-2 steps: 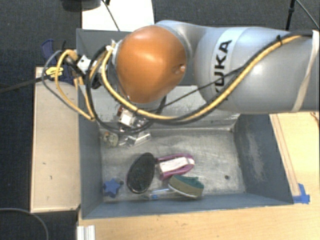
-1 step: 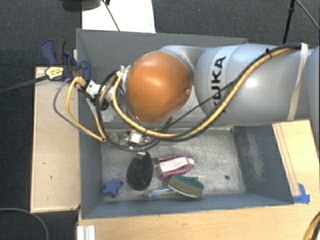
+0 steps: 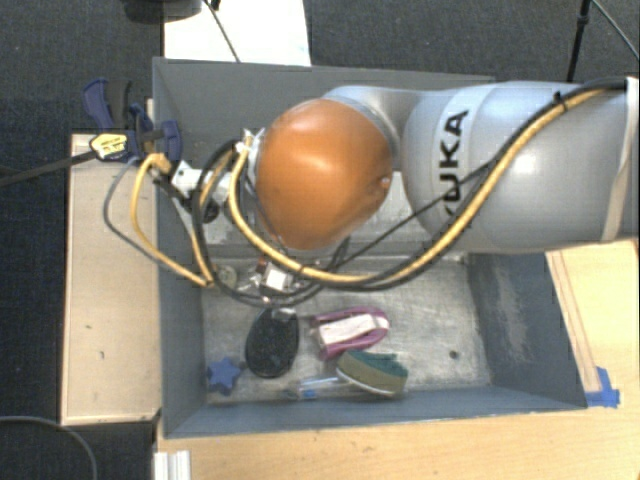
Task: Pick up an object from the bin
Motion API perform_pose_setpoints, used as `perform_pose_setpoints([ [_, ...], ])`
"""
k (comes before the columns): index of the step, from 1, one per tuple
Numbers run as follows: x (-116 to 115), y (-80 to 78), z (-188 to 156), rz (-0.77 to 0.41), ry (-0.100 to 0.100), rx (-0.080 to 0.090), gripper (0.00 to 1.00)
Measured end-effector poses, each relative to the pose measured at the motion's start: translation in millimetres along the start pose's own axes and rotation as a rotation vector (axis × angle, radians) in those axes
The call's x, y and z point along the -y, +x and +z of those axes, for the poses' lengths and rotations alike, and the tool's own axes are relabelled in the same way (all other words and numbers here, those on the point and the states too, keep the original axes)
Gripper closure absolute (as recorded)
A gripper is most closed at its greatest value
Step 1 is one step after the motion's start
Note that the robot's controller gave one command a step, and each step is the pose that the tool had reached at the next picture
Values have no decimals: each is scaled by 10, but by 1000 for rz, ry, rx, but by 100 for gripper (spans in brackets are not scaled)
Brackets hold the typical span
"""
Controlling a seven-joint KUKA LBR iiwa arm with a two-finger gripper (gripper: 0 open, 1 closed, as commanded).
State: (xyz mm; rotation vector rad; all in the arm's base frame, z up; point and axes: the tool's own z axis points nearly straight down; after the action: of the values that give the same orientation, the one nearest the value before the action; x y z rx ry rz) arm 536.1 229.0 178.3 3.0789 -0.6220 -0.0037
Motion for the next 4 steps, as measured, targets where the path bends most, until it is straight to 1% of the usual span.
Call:
perform_pose_setpoints([
  [1, -44, 7, 379, -53, -2, 3, 100],
  [2, -39, 10, 361, -49, -1, 2, 0],
  [3, -986, -87, 657, -82, -7, 4, 0],
  [4, -915, -84, 881, -51, 12, -16, 0],
])
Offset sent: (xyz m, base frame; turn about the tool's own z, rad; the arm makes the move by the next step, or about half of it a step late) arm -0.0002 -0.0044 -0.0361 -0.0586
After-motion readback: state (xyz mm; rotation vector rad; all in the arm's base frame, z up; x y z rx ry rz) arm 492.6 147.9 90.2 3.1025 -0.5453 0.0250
